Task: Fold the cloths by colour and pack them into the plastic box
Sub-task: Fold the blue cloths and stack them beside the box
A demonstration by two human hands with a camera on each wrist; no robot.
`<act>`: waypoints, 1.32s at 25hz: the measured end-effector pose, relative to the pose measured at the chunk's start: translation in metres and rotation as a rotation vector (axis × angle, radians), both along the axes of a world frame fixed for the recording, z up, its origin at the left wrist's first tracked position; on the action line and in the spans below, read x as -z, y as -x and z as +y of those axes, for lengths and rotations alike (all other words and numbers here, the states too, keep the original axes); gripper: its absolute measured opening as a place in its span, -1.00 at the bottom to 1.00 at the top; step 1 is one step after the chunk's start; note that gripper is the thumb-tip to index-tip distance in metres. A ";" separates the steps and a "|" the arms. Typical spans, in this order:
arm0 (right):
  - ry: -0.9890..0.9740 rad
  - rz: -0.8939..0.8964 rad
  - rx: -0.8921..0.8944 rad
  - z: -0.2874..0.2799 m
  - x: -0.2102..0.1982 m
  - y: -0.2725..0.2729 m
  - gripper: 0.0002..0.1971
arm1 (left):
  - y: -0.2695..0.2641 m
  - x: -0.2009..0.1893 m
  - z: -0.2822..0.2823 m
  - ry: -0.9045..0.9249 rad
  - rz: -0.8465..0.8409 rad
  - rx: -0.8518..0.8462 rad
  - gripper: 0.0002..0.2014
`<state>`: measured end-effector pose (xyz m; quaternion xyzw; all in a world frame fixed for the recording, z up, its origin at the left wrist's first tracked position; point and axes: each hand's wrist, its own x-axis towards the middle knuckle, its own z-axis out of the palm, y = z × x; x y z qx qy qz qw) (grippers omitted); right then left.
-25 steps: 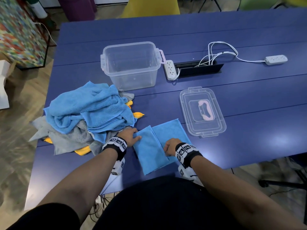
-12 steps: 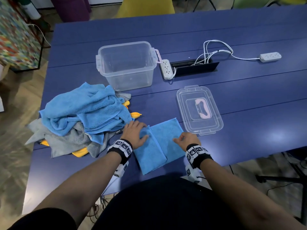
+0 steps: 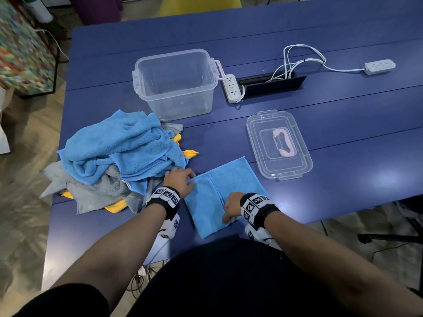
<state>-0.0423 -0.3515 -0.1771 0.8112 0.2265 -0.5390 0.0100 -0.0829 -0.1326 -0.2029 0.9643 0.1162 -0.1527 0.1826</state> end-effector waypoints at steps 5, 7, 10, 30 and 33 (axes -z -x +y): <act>0.089 -0.232 0.038 -0.014 -0.003 0.005 -0.52 | 0.008 0.006 0.005 0.065 0.105 -0.077 -0.45; 0.046 -0.264 0.029 -0.011 -0.007 0.008 -0.56 | 0.012 0.008 0.005 0.059 0.151 -0.101 -0.52; -0.273 -0.201 0.159 0.004 -0.016 0.013 -0.55 | 0.012 0.006 0.001 0.177 0.224 -0.191 -0.68; -0.373 -0.127 0.594 -0.034 -0.015 -0.035 -0.88 | -0.033 -0.030 -0.021 0.750 0.314 0.022 -0.68; -0.354 -0.131 0.768 -0.053 -0.003 -0.039 -0.50 | -0.038 -0.007 -0.030 0.732 0.171 -0.151 -0.56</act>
